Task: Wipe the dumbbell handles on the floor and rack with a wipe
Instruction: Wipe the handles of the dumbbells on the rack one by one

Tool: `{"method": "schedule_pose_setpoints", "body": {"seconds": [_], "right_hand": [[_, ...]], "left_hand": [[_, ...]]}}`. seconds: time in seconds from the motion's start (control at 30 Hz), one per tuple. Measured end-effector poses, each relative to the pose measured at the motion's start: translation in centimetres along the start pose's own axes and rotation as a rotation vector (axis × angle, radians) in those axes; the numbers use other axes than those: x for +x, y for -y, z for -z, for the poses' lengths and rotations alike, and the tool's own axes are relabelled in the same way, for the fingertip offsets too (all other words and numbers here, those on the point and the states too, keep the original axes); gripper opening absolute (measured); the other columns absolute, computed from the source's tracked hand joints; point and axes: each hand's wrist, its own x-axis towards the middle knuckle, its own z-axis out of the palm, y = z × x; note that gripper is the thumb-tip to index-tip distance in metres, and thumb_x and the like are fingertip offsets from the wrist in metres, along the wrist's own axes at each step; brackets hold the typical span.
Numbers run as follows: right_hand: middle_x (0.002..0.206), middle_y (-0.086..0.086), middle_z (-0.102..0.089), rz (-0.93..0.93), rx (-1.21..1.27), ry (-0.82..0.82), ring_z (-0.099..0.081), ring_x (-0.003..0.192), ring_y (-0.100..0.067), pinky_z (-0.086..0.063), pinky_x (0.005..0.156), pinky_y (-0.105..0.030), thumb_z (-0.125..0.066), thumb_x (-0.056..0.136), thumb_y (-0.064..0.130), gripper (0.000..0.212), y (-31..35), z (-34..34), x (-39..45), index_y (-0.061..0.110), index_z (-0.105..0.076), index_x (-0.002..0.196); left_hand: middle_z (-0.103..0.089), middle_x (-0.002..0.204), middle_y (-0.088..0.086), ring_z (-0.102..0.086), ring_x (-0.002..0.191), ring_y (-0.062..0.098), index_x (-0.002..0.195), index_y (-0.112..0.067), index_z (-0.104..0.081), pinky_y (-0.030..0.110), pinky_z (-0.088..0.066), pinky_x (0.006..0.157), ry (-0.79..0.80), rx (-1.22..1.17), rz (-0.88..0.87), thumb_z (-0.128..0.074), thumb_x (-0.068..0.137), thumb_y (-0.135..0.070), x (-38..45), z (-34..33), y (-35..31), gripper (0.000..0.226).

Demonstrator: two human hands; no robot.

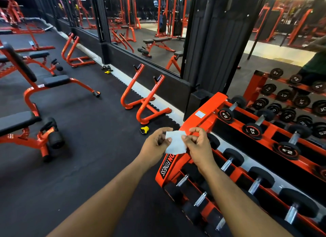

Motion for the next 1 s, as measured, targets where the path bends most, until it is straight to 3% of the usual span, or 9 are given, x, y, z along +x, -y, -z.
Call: {"method": "schedule_pose_setpoints", "body": {"seconds": [0.13, 0.27, 0.37, 0.47, 0.57, 0.7, 0.83, 0.93, 1.0], "right_hand": [[0.075, -0.005, -0.062, 0.027, -0.025, -0.012, -0.059, 0.066, -0.013, -0.051, 0.068, -0.033, -0.063, 0.098, 0.019, 0.016, -0.5, 2.1, 2.3, 0.031, -0.054, 0.103], [0.088, 0.002, -0.066, 0.088, -0.115, -0.042, -0.062, 0.075, -0.002, -0.049, 0.070, -0.021, -0.064, 0.097, 0.015, 0.016, -0.9, 4.8, 5.0, 0.030, -0.056, 0.099], [0.109, 0.012, -0.059, 0.251, -0.352, -0.019, -0.053, 0.097, 0.006, -0.043, 0.083, -0.015, -0.066, 0.096, 0.024, 0.017, -2.0, 6.8, 6.9, 0.029, -0.061, 0.111], [0.134, 0.010, -0.048, 0.362, -0.626, 0.162, -0.038, 0.125, -0.001, -0.035, 0.103, -0.019, -0.066, 0.095, 0.040, 0.042, -3.3, 8.4, 8.9, 0.028, -0.059, 0.134], [0.126, 0.005, -0.066, 0.283, -0.614, 0.263, -0.057, 0.116, -0.010, -0.047, 0.098, -0.028, -0.068, 0.095, 0.032, 0.037, -4.5, 9.7, 10.8, 0.025, -0.064, 0.131], [0.097, 0.012, -0.073, 0.113, -0.461, 0.193, -0.067, 0.087, -0.004, -0.055, 0.080, -0.029, -0.068, 0.094, 0.027, 0.019, -6.3, 10.8, 12.2, 0.026, -0.071, 0.113], [0.096, 0.011, -0.074, -0.045, -0.293, 0.143, -0.070, 0.088, -0.005, -0.058, 0.082, -0.034, -0.070, 0.093, 0.027, 0.017, -7.9, 11.1, 13.0, 0.025, -0.071, 0.109], [0.099, 0.009, -0.074, -0.097, -0.285, 0.137, -0.071, 0.090, -0.007, -0.059, 0.086, -0.040, -0.069, 0.093, 0.033, 0.019, -8.9, 11.2, 13.4, 0.027, -0.069, 0.111], [0.103, 0.011, -0.072, -0.102, -0.301, 0.153, -0.068, 0.095, -0.004, -0.058, 0.087, -0.035, -0.068, 0.093, 0.038, 0.021, -8.7, 10.8, 13.8, 0.030, -0.067, 0.113]], "left_hand": [[-0.060, 0.075, -0.008, -0.061, 0.074, 0.012, 0.114, -0.037, -0.073, 0.039, -0.054, 0.078, 0.007, 0.172, 0.011, -0.076, 0.090, -0.027, 2.6, -1.8, 0.4, 0.026], [-0.071, 0.087, -0.007, -0.065, 0.079, 0.009, 0.103, -0.035, -0.074, 0.031, -0.054, 0.075, -0.006, 0.278, -0.004, -0.074, 0.092, -0.025, 5.7, -4.2, -0.3, 0.015], [-0.065, 0.093, -0.010, -0.060, 0.087, 0.006, 0.098, -0.031, -0.077, 0.029, -0.050, 0.081, 0.005, 0.353, -0.079, -0.074, 0.092, -0.022, 8.2, -5.9, -0.2, 0.011], [-0.063, 0.098, -0.008, -0.058, 0.099, 0.012, 0.096, -0.019, -0.078, 0.037, -0.048, 0.091, 0.060, 0.410, -0.137, -0.074, 0.092, -0.021, 10.5, -7.8, 0.3, 0.006], [-0.069, 0.099, -0.006, -0.062, 0.095, 0.012, 0.100, -0.025, -0.072, 0.042, -0.052, 0.088, 0.095, 0.402, -0.036, -0.068, 0.094, -0.029, 12.2, -9.9, 1.2, 0.007], [-0.074, 0.094, 0.001, -0.071, 0.088, 0.018, 0.108, -0.030, -0.068, 0.041, -0.056, 0.082, 0.127, 0.120, 0.161, -0.073, 0.092, -0.035, 12.7, -11.3, 2.0, 0.017], [-0.077, 0.090, 0.006, -0.066, 0.073, 0.017, 0.098, -0.014, -0.074, 0.035, -0.050, 0.071, 0.213, 0.096, 0.214, -0.073, 0.094, -0.024, 13.5, -11.9, 3.0, 0.011], [-0.076, 0.086, 0.005, -0.060, 0.070, 0.012, 0.091, -0.017, -0.075, 0.036, -0.049, 0.071, 0.202, 0.086, 0.261, -0.071, 0.095, -0.027, 14.8, -11.8, 3.6, 0.011], [-0.075, 0.086, 0.008, -0.060, 0.071, 0.014, 0.088, -0.019, -0.075, 0.038, -0.050, 0.072, 0.226, 0.101, 0.251, -0.071, 0.094, -0.030, 15.9, -11.5, 3.8, 0.013]]}}
